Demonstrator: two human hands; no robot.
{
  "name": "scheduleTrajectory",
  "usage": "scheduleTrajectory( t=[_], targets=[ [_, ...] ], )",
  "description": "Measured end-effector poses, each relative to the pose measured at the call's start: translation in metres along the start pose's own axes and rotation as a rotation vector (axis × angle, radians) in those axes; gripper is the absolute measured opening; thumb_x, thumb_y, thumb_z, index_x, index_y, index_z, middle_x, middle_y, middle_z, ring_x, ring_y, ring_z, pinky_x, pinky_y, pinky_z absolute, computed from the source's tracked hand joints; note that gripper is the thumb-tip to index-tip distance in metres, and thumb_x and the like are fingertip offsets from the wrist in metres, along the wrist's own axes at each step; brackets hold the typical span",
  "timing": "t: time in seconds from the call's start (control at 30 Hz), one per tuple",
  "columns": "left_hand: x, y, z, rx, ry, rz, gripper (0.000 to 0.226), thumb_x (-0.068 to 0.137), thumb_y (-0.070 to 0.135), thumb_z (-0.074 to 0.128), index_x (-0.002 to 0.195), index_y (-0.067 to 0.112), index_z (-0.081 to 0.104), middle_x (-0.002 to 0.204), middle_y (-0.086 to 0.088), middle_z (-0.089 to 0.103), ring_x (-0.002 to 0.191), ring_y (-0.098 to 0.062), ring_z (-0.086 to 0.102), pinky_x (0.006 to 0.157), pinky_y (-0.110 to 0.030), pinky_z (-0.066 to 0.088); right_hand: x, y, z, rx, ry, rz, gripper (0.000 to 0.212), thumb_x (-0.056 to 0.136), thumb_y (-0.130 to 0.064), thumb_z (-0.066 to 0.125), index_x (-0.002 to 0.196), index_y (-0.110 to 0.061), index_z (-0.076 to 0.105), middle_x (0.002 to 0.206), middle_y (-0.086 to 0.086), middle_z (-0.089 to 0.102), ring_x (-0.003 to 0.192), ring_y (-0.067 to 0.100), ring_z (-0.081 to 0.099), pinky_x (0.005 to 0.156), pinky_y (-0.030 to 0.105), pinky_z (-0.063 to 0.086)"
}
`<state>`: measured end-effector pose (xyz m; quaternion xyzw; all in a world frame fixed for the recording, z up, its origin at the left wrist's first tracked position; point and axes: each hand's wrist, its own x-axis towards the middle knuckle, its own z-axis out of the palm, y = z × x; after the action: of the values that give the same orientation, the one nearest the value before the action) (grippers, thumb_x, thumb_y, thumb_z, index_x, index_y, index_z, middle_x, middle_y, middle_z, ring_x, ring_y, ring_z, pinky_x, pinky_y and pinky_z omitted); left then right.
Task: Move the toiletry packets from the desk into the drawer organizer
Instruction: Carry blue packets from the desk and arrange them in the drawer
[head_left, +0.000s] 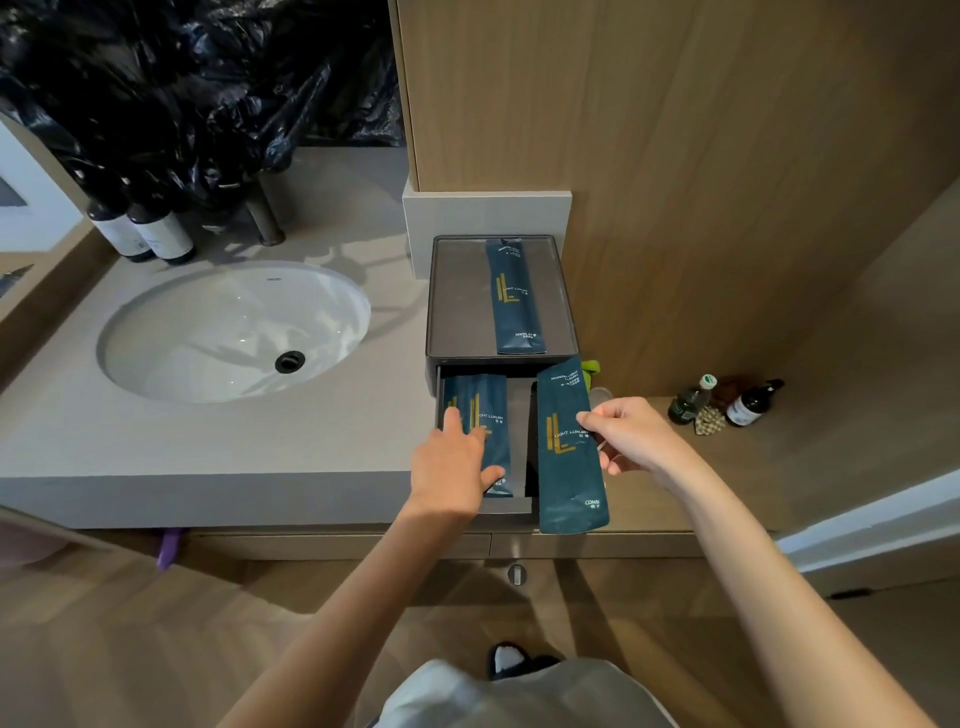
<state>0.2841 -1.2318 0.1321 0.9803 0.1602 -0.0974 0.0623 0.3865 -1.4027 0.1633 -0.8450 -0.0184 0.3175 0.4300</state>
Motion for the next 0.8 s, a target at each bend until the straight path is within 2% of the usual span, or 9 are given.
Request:
scheduleTrajectory(
  t=[0.1,0.17,0.23,0.3,0.43,0.5,0.6,0.7,0.8],
  targets=[
    [0.009,-0.006,0.008,0.122,0.009,0.134,0.060,0.090,0.055,0.046,0.141,0.025,0.038,0.143,-0.007,0.035,0.124,-0.025,0.040,0.095,-0.034,0.040,0.002,0.001,0.001,-0.002,-0.026,0.014,0.031,0.097,-0.026,0.053,0.093,0.001,0.067,0.056,0.007,0.056,0.039,0.009,0.047,0.038,0.016,0.040],
    [0.013,-0.011,0.010,0.152,0.004,0.228,0.063,0.090,0.059,0.043,0.146,0.031,0.030,0.156,-0.004,0.021,0.135,-0.027,0.030,0.106,-0.040,0.028,0.003,0.001,0.000,0.015,-0.065,0.032,0.030,0.097,-0.025,0.053,0.092,0.001,0.066,0.055,0.006,0.055,0.038,0.009,0.045,0.038,0.016,0.039],
    [0.017,-0.015,0.011,0.153,-0.027,0.295,0.066,0.089,0.062,0.041,0.147,0.037,0.023,0.161,0.002,0.008,0.143,-0.028,0.017,0.112,-0.046,0.017,0.004,-0.001,-0.001,-0.008,-0.096,0.045,0.027,0.097,-0.024,0.053,0.089,-0.001,0.065,0.052,0.005,0.054,0.037,0.009,0.045,0.037,0.016,0.039],
    [0.022,-0.019,0.011,0.180,-0.074,0.327,0.068,0.088,0.062,0.041,0.148,0.037,0.022,0.161,0.004,0.006,0.146,-0.028,0.011,0.114,-0.050,0.010,0.005,-0.005,0.001,-0.073,-0.111,0.033,0.028,0.097,-0.025,0.052,0.084,-0.003,0.063,0.050,0.005,0.054,0.037,0.010,0.046,0.038,0.016,0.040],
    [0.030,-0.027,0.014,0.240,-0.135,0.319,0.073,0.088,0.061,0.043,0.150,0.031,0.017,0.160,0.005,0.011,0.145,-0.028,0.014,0.114,-0.055,0.005,0.008,-0.014,0.013,-0.176,-0.112,-0.028,0.036,0.099,-0.022,0.049,0.066,-0.008,0.055,0.046,0.001,0.053,0.032,0.009,0.045,0.035,0.017,0.038],
    [0.030,-0.029,0.012,0.210,-0.123,0.331,0.070,0.091,0.055,0.044,0.150,0.029,0.018,0.160,0.006,0.013,0.145,-0.026,0.014,0.114,-0.057,0.001,0.009,-0.020,0.021,-0.209,-0.125,-0.034,0.038,0.100,-0.018,0.046,0.064,-0.006,0.054,0.043,0.000,0.055,0.028,0.008,0.044,0.033,0.016,0.037],
    [0.025,-0.034,0.008,0.154,-0.033,0.337,0.059,0.095,0.043,0.044,0.148,0.026,0.025,0.158,0.006,0.022,0.146,-0.021,0.014,0.114,-0.056,-0.004,0.010,-0.029,0.033,-0.234,-0.148,-0.013,0.036,0.101,-0.017,0.042,0.068,-0.006,0.051,0.053,0.003,0.057,0.024,0.003,0.043,0.031,0.014,0.036],
    [0.018,-0.043,0.004,0.093,0.044,0.314,0.052,0.098,0.035,0.043,0.147,0.026,0.030,0.155,0.008,0.027,0.146,-0.015,0.015,0.114,-0.053,-0.008,0.014,-0.032,0.041,-0.204,-0.177,0.036,0.033,0.101,-0.018,0.042,0.070,-0.009,0.048,0.055,0.007,0.052,0.023,0.003,0.044,0.031,0.015,0.037],
    [0.012,-0.051,0.000,-0.010,0.048,0.304,0.048,0.099,0.028,0.039,0.146,0.027,0.031,0.154,0.010,0.031,0.146,-0.011,0.016,0.114,-0.050,-0.013,0.023,-0.032,0.048,-0.208,-0.145,0.074,0.021,0.102,-0.019,0.040,0.089,-0.006,0.049,0.057,0.009,0.051,0.026,0.006,0.046,0.031,0.016,0.039]
  ],
)
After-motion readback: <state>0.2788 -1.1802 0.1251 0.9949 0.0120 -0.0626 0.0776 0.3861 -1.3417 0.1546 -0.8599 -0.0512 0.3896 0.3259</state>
